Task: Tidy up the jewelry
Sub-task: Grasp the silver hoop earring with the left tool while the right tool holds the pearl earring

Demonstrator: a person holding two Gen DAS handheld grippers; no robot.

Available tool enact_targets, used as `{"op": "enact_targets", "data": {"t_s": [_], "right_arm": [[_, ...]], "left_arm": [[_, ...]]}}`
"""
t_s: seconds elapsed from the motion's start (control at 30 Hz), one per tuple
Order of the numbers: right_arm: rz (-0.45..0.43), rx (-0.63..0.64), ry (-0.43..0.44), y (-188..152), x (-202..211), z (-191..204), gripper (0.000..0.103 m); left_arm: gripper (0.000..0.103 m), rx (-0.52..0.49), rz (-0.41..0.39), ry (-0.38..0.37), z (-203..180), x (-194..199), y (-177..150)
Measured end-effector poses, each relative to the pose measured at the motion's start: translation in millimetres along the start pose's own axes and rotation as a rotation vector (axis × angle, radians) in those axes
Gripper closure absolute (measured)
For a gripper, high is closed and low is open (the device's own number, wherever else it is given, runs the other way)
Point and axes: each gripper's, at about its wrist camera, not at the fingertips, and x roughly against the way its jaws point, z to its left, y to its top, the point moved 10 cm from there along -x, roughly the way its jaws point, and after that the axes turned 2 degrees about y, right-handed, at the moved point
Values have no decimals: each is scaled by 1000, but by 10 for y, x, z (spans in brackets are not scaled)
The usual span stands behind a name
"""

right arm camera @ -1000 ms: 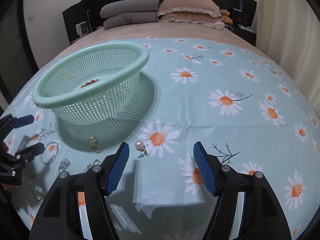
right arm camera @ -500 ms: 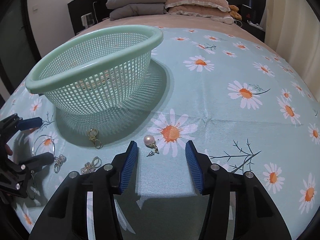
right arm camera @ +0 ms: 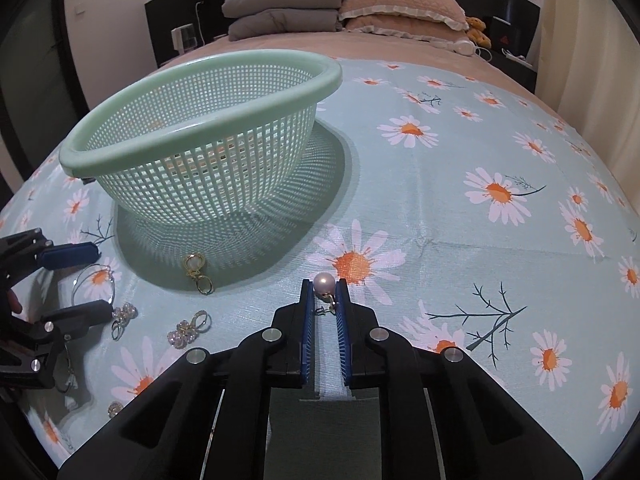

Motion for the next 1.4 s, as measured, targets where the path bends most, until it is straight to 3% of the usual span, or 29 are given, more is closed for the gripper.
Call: {"op": "enact_targets", "data": {"t_s": [0.03, 0.4, 0.43, 0.5, 0.77, 0.8, 0.83, 0.87, 0.9, 0.93, 1.03, 1.33, 1.4], "right_arm": [[-2, -2, -2, -3, 10, -6, 93], [-36, -30, -20, 36, 103, -100, 92], [-39, -34, -19, 32, 123, -106, 92], [-49, -40, -17, 40, 169, -120, 92], [-71, -63, -22, 69, 266, -179, 92], [-70, -62, -21, 67, 264, -177, 92], [-70, -60, -23, 72, 262, -175, 92], [-70, -59, -23, 71, 260, -173, 92], [-69, -59, -21, 70, 257, -170, 92], [-69, -58, -20, 71, 255, -166, 92], [-66, -56, -18, 70, 244, -156, 92], [-63, -53, -15, 75, 213, -150, 92], [-62, -52, -16, 72, 211, -149, 92]], "left_arm": [[58, 0, -3, -2, -2, 5, 6], [59, -1, -12, 18, 70, 32, 56], [63, 5, -15, 24, 95, 48, 65], [97, 24, -18, 30, 148, 92, 83], [97, 51, -12, 38, 270, 147, 78], [96, 44, -12, 28, 249, 150, 80], [81, 42, -13, 18, 229, 148, 83], [63, 49, -15, 16, 230, 146, 93], [28, 57, -19, 8, 219, 137, 113], [19, 62, -29, 1, 217, 142, 136], [20, 58, -42, -5, 206, 141, 210], [20, 4, 28, 5, 156, -204, 161], [25, 5, 29, 0, 150, -226, 174]]}}
